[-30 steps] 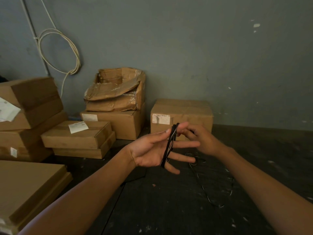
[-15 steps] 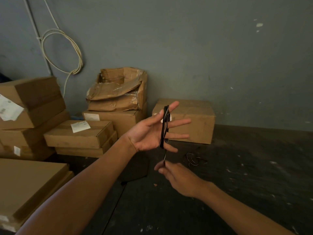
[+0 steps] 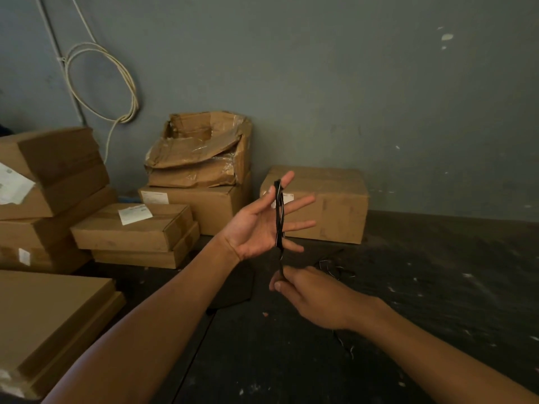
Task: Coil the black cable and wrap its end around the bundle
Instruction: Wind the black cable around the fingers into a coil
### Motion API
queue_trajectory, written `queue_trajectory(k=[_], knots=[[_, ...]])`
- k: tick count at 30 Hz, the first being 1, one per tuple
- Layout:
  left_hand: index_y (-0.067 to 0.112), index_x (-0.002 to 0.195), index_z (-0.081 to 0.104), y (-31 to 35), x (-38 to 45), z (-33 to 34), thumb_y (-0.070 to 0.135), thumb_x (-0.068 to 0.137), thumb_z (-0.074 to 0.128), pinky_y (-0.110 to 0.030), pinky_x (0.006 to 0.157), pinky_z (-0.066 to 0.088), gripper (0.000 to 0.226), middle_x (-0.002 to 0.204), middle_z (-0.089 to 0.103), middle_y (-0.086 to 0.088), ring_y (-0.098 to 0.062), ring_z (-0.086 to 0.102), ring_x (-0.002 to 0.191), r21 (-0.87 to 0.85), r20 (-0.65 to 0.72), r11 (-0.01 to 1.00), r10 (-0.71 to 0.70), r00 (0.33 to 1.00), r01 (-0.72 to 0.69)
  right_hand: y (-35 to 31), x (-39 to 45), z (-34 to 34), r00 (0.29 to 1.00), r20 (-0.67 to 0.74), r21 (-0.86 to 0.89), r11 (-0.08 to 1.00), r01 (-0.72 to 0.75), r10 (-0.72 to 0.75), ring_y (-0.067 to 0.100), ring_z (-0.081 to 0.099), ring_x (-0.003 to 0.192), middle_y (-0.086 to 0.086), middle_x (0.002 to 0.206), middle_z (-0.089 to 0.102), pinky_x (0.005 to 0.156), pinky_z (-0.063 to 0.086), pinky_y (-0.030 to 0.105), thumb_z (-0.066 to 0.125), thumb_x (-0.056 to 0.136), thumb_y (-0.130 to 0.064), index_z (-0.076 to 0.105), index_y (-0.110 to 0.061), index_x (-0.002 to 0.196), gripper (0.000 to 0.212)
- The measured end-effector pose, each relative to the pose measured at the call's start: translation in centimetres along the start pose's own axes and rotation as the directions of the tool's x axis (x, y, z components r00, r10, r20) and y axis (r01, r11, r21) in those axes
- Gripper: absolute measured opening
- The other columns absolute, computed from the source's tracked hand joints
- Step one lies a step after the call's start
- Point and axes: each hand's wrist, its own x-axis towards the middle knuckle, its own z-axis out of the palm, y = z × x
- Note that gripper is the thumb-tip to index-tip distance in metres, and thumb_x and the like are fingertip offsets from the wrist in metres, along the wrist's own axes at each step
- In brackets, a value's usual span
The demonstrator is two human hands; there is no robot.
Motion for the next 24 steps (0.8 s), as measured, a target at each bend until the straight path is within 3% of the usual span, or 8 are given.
queue_trajectory(k=[3,6,10,12,16,20,24], knots=[[0.050,0.141,0.041,-0.5,0.0,-0.6,0.046,0.095,0.046,-0.071,0.087,0.038,0.047,0.153,0.042,-0.008,-0.046,0.039,0.136,-0.011,-0.055,1.000,0.027,0.998,-0.028,-0.7,-0.2,-1.7,0.999,-0.014,-0.080,0.996,0.042,-0.043,-0.008,0.052,0.075,-0.022,0.081,0.050,0.069,0.044,0.023,0.041,0.102,-0.034,0.059,-0.027,0.109,0.020],[0.052,0.137,0.046,-0.8,0.2,-0.8,0.048,0.095,0.043,-0.073,0.091,0.040,0.042,0.149,0.048,-0.004,-0.042,0.044,0.134,0.057,-0.153,0.998,0.034,0.988,-0.026,-1.6,-0.6,-3.1,0.997,-0.012,-0.162,0.984,0.068,-0.071,-0.004,0.054,0.073,-0.018,0.081,0.054,0.068,0.047,0.026,0.044,0.101,-0.037,0.061,-0.027,0.104,0.020],[0.042,0.142,0.046,-1.7,-0.3,-1.4,0.042,0.099,0.043,-0.064,0.108,0.032,0.043,0.150,0.046,-0.010,-0.035,0.042,0.136,0.168,-0.255,0.984,-0.007,0.967,0.052,-2.8,-0.9,-5.6,0.993,-0.052,-0.218,0.972,0.088,-0.102,-0.007,0.054,0.068,-0.012,0.077,0.057,0.058,0.042,0.020,0.050,0.097,-0.039,0.063,-0.029,0.100,0.018],[0.039,0.143,0.045,-2.6,-0.8,-1.7,0.042,0.099,0.044,-0.062,0.108,0.029,0.044,0.147,0.046,-0.014,-0.034,0.047,0.132,0.203,-0.248,0.974,-0.044,0.968,0.096,-2.8,-0.7,-7.6,0.991,-0.098,-0.227,0.971,0.072,-0.096,-0.009,0.055,0.066,-0.011,0.078,0.062,0.057,0.040,0.019,0.052,0.096,-0.038,0.065,-0.029,0.101,0.017],[0.036,0.143,0.045,-3.2,-1.3,-1.9,0.043,0.095,0.050,-0.079,0.105,0.007,0.049,0.148,0.049,-0.006,-0.039,0.034,0.140,0.230,-0.218,0.956,-0.129,0.967,0.179,-2.0,0.2,-11.3,0.974,-0.216,-0.239,0.971,0.009,-0.062,0.007,0.059,0.067,-0.005,0.090,0.070,0.063,0.052,0.033,0.058,0.093,-0.037,0.067,-0.026,0.099,0.015],[0.043,0.141,0.046,-2.9,-1.6,-1.0,0.044,0.095,0.050,-0.080,0.105,0.005,0.047,0.148,0.049,-0.002,-0.037,0.034,0.141,0.253,-0.127,0.943,-0.188,0.974,0.215,-1.2,0.8,-13.5,0.944,-0.322,-0.270,0.963,-0.016,-0.075,0.011,0.058,0.064,-0.010,0.076,0.065,0.057,0.046,0.034,0.065,0.089,-0.036,0.069,-0.027,0.088,0.009],[0.044,0.141,0.046,-2.5,-1.8,0.5,0.043,0.094,0.051,-0.079,0.106,0.005,0.047,0.150,0.048,-0.002,-0.037,0.034,0.141,0.256,-0.053,0.934,-0.242,0.969,0.248,-0.3,1.3,-14.0,0.925,-0.370,-0.254,0.967,-0.013,-0.084,0.012,0.060,0.070,-0.010,0.077,0.067,0.063,0.049,0.036,0.068,0.087,-0.035,0.071,-0.026,0.088,0.010]])
